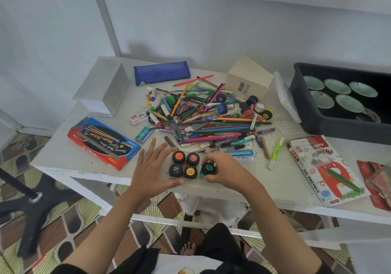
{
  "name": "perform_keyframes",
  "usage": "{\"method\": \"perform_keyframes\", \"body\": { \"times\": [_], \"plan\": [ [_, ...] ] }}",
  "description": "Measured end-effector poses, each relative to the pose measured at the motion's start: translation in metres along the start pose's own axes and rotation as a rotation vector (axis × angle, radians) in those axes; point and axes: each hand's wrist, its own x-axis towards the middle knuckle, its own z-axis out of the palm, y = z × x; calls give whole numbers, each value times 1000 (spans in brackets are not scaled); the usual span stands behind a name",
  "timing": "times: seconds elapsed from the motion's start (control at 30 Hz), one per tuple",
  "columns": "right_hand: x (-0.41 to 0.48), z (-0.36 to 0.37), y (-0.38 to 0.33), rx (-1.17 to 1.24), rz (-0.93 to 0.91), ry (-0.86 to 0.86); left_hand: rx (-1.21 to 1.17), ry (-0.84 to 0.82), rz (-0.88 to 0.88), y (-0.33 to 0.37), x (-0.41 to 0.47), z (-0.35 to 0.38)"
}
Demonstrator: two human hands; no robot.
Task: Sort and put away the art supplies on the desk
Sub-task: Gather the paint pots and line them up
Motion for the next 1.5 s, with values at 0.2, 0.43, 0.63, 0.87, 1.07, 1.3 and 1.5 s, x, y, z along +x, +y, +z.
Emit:
{"method": "perform_keyframes", "body": {
  "times": [0.2, 0.43, 0.63, 0.87, 1.07, 1.3, 1.5],
  "plan": [
    [-1, -2, -5, -2, 29, -81, 12, 7, 5, -1, 2, 1],
    [0, -11, 2, 71, 45, -39, 40, 56, 17, -3, 2, 3],
    [49, -54, 14, 79, 63, 307, 19, 34, 12, -2, 2, 3],
    [122, -79, 43, -224, 138, 435, 30, 18, 1, -1, 1, 3],
    [138, -68, 61, -473, 93, 358, 45, -7, 3, -1, 1, 3],
    [113, -61, 57, -201, -19, 573, 16, -14, -10, 1, 2, 1],
    [52, -52, 37, 39, -155, 230, -10, 20, -6, 1, 2, 2]
  ]
}}
